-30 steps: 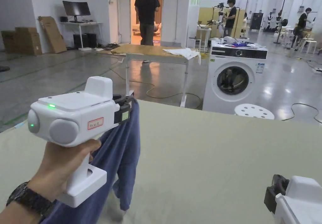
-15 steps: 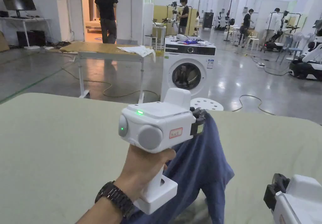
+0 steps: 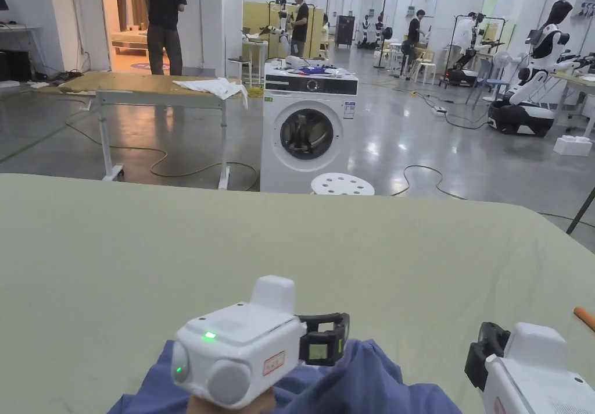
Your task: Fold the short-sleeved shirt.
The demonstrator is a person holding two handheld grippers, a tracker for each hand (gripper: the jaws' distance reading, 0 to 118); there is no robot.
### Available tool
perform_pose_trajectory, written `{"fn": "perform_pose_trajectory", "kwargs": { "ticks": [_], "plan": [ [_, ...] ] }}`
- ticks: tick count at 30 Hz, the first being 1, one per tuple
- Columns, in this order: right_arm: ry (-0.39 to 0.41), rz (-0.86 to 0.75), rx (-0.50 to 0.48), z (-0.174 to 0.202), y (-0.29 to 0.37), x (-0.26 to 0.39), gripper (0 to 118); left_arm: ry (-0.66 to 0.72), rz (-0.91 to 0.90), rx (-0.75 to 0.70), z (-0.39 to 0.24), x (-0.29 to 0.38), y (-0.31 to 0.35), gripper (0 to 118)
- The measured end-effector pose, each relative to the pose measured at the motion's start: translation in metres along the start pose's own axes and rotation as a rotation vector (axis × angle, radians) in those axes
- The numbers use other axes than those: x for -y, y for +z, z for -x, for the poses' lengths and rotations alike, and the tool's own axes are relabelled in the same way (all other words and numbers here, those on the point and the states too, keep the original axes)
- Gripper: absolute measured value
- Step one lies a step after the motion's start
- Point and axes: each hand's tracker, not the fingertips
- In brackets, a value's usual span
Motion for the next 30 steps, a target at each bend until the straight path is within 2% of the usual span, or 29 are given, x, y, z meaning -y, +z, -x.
{"fn": "perform_pose_trajectory", "kwargs": {
  "ticks": [5,7,8,11,14,15,22,25,28,30],
  "plan": [
    [0.027,-0.034,-0.053,0.033,-0.008,-0.009,1,0.047,-0.09,-0.143,0.04,-0.002,0.042,94],
    [0.039,-0.046,-0.068,0.047,-0.01,-0.011,1,0.035,-0.124,-0.233,0.053,-0.004,0.055,83],
    [0.041,-0.052,-0.073,0.055,-0.013,-0.012,1,0.017,-0.142,-0.298,0.061,-0.005,0.064,76],
    [0.042,-0.077,-0.11,0.076,-0.016,-0.015,1,-0.031,-0.176,-0.457,0.078,-0.008,0.086,44],
    [0.055,-0.105,-0.132,0.094,-0.017,-0.017,1,-0.073,-0.198,-0.545,0.095,-0.008,0.105,5],
    [0.055,-0.11,-0.137,0.098,-0.016,-0.018,1,-0.086,-0.192,-0.562,0.1,-0.008,0.11,0],
    [0.05,-0.11,-0.188,0.116,-0.017,-0.021,1,-0.02,-0.104,-0.584,0.134,0.003,0.134,0],
    [0.065,-0.103,-0.194,0.118,-0.018,-0.019,1,0.01,0.014,-0.579,0.154,0.017,0.138,0],
    [0.082,-0.086,-0.196,0.117,-0.021,-0.016,1,0.112,0.181,-0.508,0.177,0.04,0.141,0],
    [0.093,-0.071,-0.196,0.116,-0.022,-0.013,1,0.156,0.258,-0.51,0.187,0.056,0.145,0]
  ]
}}
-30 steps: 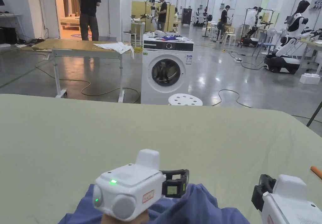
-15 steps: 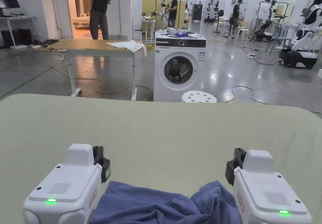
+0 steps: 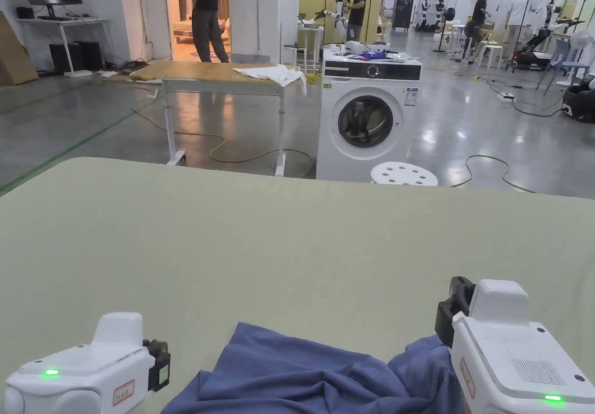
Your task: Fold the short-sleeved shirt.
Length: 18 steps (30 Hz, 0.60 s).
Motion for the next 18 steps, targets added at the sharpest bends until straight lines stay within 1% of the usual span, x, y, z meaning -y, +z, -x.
{"fn": "perform_pose_trajectory", "kwargs": {
  "ticks": [2,4,6,7,9,11,12,13,14,15,16,17,18],
  "plan": [
    [0.002,0.016,-0.002,-0.002,0.0,0.005,1,0.007,0.05,-0.04,0.008,0.017,-0.006,6],
    [-0.012,0.038,-0.005,-0.006,-0.001,0.01,1,0.015,0.091,-0.038,0.014,0.031,-0.011,27],
    [-0.014,0.06,0.005,-0.009,-0.003,0.017,1,0.037,0.15,-0.016,0.017,0.042,-0.019,56],
    [-0.014,0.072,0.011,-0.011,-0.003,0.02,1,0.05,0.187,-0.004,0.016,0.047,-0.023,63],
    [-0.023,0.092,0.015,-0.016,-0.004,0.025,1,0.061,0.237,-0.005,0.015,0.056,-0.032,63],
    [-0.031,0.114,0.024,-0.021,-0.003,0.03,1,0.041,0.3,-0.041,0.01,0.065,-0.04,63],
    [-0.041,0.126,0.026,-0.025,-0.003,0.032,1,0.026,0.301,-0.069,0.006,0.069,-0.042,62],
    [-0.052,0.138,0.027,-0.029,-0.003,0.035,1,-0.006,0.252,-0.084,0.0,0.071,-0.04,61],
    [-0.056,0.153,0.032,-0.033,-0.003,0.039,1,-0.039,0.241,-0.107,-0.006,0.073,-0.038,59],
    [-0.054,0.166,0.043,-0.037,-0.003,0.042,1,-0.063,0.246,-0.126,-0.011,0.073,-0.038,55],
    [-0.047,0.179,0.054,-0.042,-0.003,0.045,1,-0.085,0.244,-0.14,-0.017,0.075,-0.038,47],
    [-0.042,0.188,0.062,-0.046,-0.003,0.047,1,-0.094,0.247,-0.131,-0.022,0.076,-0.038,37],
    [-0.04,0.197,0.072,-0.051,-0.002,0.049,1,-0.1,0.248,-0.12,-0.026,0.075,-0.038,19]
  ]
}}
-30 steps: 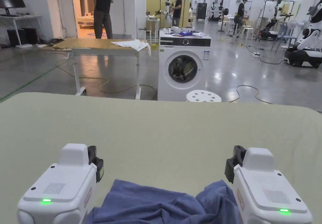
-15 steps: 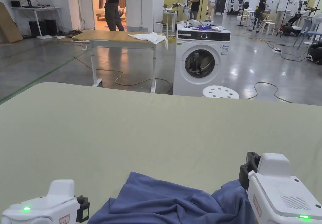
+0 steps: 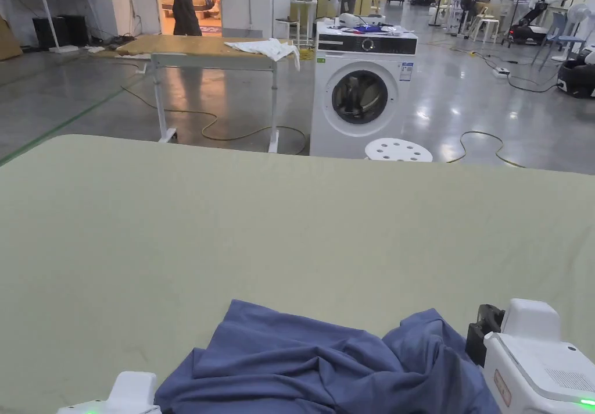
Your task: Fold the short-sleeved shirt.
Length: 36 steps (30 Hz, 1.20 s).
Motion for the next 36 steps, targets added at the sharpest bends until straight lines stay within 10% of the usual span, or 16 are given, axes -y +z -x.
{"fn": "perform_pose_trajectory", "kwargs": {
  "ticks": [5,9,11,16,20,21,36],
  "plan": [
    [-0.001,0.083,0.038,-0.032,-0.008,0.006,7,-0.07,0.017,0.051,-0.012,-0.004,0.002,1],
    [-0.062,0.252,0.018,-0.066,-0.026,0.019,62,-0.014,-0.024,0.075,0.0,-0.006,0.008,0],
    [-0.099,0.356,0.0,-0.08,-0.04,0.03,70,-0.004,-0.039,0.077,0.007,-0.006,0.012,0],
    [-0.065,0.527,-0.036,-0.086,-0.071,0.069,68,-0.002,-0.078,0.08,0.006,-0.006,0.02,0],
    [-0.002,0.503,-0.045,-0.075,-0.072,0.074,31,-0.008,-0.081,0.078,0.005,-0.006,0.022,0],
    [0.021,0.496,-0.069,-0.072,-0.071,0.072,3,-0.006,-0.082,0.079,0.005,-0.006,0.022,0],
    [-0.023,0.154,-0.058,-0.092,-0.01,-0.06,3,0.02,-0.475,0.144,0.015,-0.117,0.108,0]
  ]
}}
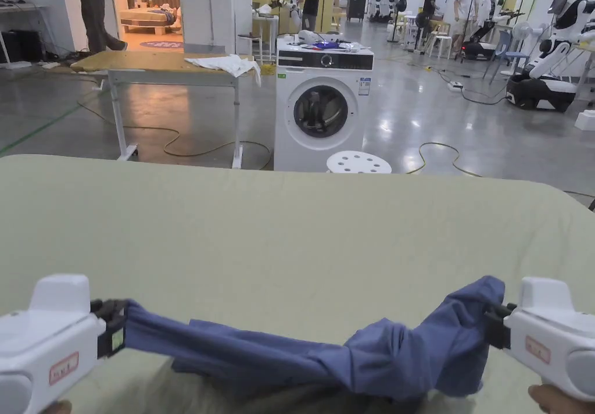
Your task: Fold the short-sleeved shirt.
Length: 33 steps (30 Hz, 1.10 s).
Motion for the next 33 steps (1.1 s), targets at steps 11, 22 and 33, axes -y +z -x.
{"fn": "perform_pose_trajectory", "kwargs": {
  "ticks": [11,22,33],
  "plan": [
    [0.068,-0.174,0.06,-0.002,0.033,-0.119,3,-0.041,-0.2,-0.027,-0.001,-0.148,0.011,0],
    [0.118,-0.327,0.124,0.024,0.047,-0.232,3,-0.059,-0.248,-0.068,0.002,-0.254,-0.012,0],
    [0.156,-0.419,0.163,0.052,0.053,-0.355,3,-0.073,-0.34,-0.143,0.015,-0.347,-0.013,0]
  ]
}}
